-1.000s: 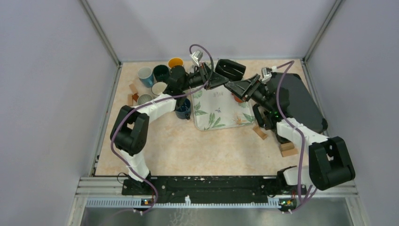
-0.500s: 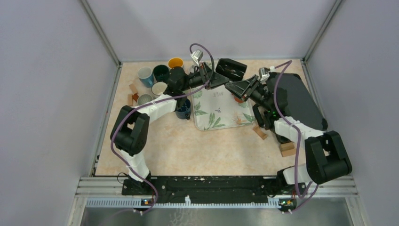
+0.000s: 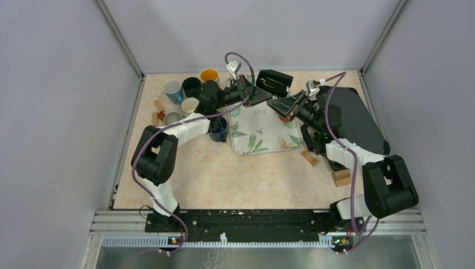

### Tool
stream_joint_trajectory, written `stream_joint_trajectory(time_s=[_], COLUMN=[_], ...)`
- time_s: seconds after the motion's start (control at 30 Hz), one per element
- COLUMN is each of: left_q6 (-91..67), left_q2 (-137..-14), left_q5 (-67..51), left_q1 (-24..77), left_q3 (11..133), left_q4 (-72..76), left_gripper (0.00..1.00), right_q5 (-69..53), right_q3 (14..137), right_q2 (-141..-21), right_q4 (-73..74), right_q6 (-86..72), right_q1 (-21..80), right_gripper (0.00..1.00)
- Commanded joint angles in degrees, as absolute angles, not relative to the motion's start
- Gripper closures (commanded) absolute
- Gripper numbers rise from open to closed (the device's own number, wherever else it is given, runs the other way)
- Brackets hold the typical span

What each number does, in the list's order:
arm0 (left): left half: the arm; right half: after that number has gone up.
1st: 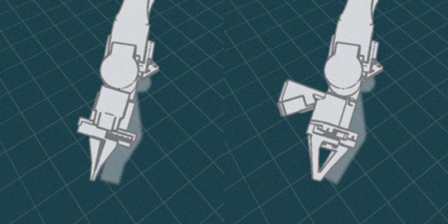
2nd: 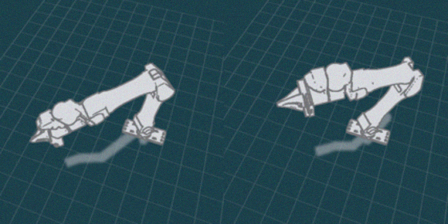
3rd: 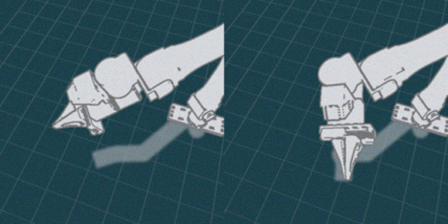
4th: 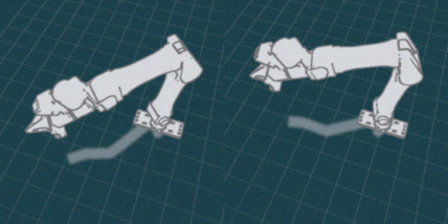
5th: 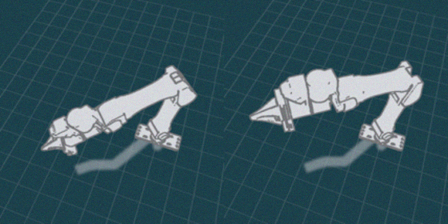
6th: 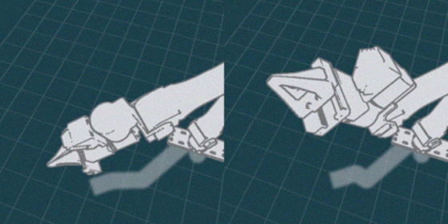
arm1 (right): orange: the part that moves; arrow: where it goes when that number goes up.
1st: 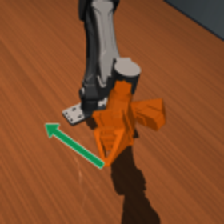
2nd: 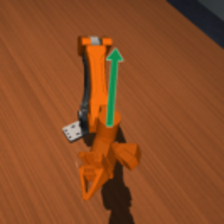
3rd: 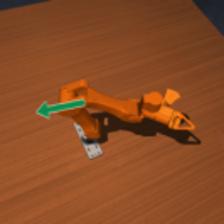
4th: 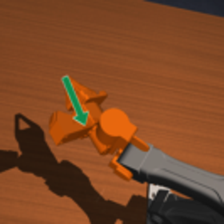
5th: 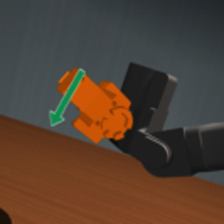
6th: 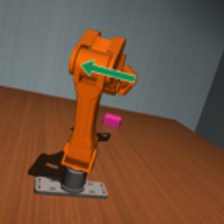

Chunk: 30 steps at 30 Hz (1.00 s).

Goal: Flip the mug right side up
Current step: Turn over the cup on the tray.

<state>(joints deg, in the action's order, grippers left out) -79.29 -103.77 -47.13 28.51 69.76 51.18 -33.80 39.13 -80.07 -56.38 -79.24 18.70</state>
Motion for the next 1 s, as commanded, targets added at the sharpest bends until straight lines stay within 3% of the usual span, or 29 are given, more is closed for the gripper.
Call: stream_joint_trajectory(time_s=[0.0, 0.07, 0.13, 0.4, 0.6, 0.97], left_q6=[-77.35, -76.66, -75.73, -72.29, -69.47, -56.98], left_q2=[-102.00, -101.77, -101.46, -100.79, -101.00, -96.73], left_q5=[-49.23, -49.37, -49.38, -47.06, -45.43, -39.71], left_q1=[29.25, 29.26, 29.35, 29.34, 29.35, 29.35], left_q3=[69.37, 69.03, 68.60, 66.54, 66.14, 64.43], left_q4=[58.58, 58.15, 58.04, 55.22, 52.15, 36.80], left_gripper=[1.00, 1.00, 1.00, 0.73, 0.41, 0.17], right_q5=[-32.94, -32.45, -31.53, -24.18, -20.13, -14.25], right_q3=[42.10, 42.54, 43.31, 46.93, 48.78, 52.04], right_q2=[-80.06, -79.36, -78.14, -73.22, -71.37, -70.28], right_q4=[-59.28, -56.50, -52.32, -34.65, -28.21, -17.60], right_q6=[-76.60, -74.48, -71.07, -58.16, -52.85, -45.10], right_q1=[19.41, 19.71, 20.20, 23.36, 24.42, 25.32], right_gripper=[0.91, 1.00, 1.00, 1.00, 1.00, 1.00])
